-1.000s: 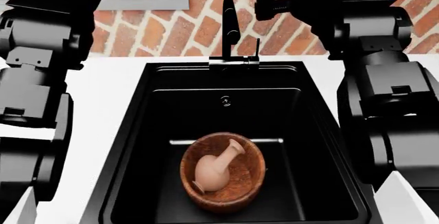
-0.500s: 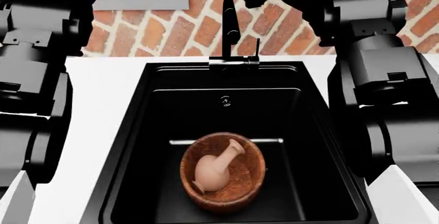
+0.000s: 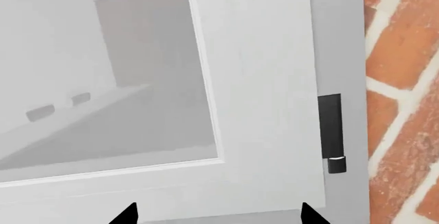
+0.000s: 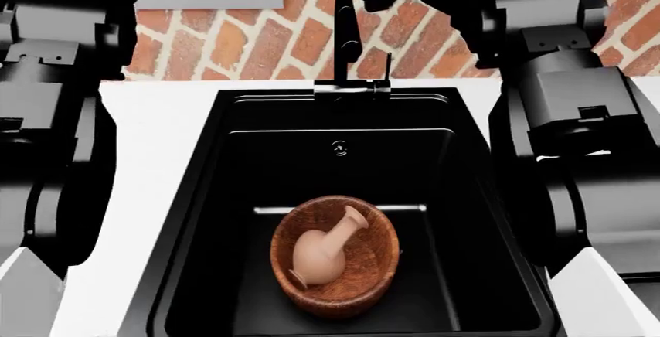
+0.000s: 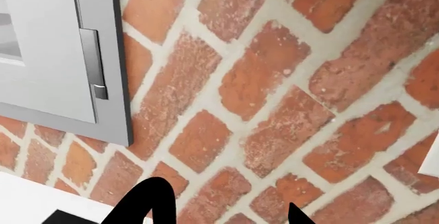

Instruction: Pick the bowl and jug and place them in the sink. Then turn on the water.

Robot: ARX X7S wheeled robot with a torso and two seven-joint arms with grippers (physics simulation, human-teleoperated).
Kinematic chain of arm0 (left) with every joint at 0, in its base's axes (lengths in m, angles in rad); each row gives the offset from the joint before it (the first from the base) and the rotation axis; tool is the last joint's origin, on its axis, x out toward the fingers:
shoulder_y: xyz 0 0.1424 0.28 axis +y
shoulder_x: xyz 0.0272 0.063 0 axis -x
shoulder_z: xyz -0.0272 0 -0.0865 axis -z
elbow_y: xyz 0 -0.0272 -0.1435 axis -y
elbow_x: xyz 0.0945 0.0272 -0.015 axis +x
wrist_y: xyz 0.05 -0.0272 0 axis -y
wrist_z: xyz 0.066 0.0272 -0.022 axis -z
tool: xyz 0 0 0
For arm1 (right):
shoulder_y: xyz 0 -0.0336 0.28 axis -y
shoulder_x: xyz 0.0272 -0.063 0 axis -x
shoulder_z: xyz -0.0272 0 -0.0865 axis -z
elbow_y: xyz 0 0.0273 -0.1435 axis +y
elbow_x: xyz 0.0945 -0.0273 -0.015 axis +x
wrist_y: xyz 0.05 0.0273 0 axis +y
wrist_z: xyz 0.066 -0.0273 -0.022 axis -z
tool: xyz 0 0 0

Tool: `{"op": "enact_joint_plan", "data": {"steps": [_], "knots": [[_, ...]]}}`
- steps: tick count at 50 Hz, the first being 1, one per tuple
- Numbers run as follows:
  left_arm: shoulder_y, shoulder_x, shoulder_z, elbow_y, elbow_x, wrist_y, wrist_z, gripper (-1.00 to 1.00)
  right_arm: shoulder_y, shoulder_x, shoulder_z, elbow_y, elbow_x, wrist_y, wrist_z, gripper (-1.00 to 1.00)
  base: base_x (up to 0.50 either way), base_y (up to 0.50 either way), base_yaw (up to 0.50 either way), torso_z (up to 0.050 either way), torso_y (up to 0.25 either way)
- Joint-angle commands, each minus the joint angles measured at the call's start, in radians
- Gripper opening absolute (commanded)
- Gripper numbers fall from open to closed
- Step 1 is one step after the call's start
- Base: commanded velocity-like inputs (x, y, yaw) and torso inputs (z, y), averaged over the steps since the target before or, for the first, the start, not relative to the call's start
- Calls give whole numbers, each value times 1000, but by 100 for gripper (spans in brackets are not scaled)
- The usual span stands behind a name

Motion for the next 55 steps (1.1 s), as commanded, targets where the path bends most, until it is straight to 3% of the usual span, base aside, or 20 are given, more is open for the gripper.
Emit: {"op": "enact_joint_plan", "data": {"steps": [1,44,55], "knots": [[13,8,-42,7,42,2,0,100,-9,7,9,0,-5,-8,-8,100,0,0,0,0,-143],[20,1,-7,7,10,1,1,100,-5,6,12,0,-12,-5,-5,100,0,0,0,0,-144],[21,2,-2,5,1,4,1,100,-4,8,14,0,-16,-5,-4,100,0,0,0,0,-33]]}}
